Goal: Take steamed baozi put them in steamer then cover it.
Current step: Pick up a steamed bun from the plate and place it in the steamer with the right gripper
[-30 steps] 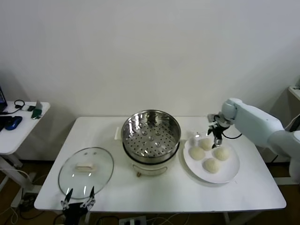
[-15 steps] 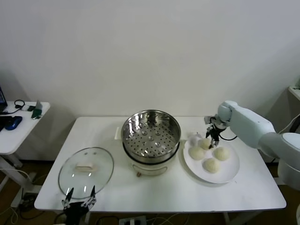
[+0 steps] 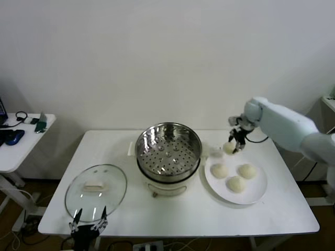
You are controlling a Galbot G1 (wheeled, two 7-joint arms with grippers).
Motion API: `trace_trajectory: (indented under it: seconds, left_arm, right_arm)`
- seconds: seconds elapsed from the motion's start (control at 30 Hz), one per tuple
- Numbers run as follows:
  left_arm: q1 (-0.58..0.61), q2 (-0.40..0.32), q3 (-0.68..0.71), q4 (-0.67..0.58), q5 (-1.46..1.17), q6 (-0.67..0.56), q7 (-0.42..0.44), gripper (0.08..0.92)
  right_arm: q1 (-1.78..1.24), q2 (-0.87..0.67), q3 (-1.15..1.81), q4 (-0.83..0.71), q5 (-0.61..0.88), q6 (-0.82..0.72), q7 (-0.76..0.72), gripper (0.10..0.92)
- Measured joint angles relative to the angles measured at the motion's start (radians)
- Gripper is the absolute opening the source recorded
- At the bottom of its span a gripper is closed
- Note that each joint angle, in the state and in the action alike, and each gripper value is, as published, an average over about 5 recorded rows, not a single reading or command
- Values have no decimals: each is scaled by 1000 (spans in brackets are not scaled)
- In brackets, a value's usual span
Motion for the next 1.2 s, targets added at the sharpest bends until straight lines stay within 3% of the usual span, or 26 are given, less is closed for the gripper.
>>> trace_trajectory:
  seconds: [0.33, 0.57, 0.8, 1.2]
  left_arm:
    - [2, 4, -4, -15, 13, -6, -2, 823]
    - [-7, 3, -4, -13, 20, -9, -3, 823]
    - [-9, 6, -6, -5, 21, -16, -5, 823]
    - [-19, 9, 4, 17, 25, -23, -7, 823]
  right_arm:
    - [342, 73, -130, 266, 46, 215, 37, 636]
    - [403, 179, -171, 380, -25, 348, 97, 636]
    - [318, 241, -178, 372, -185, 424, 164, 636]
    - [104, 324, -122, 214, -399, 497, 237, 636]
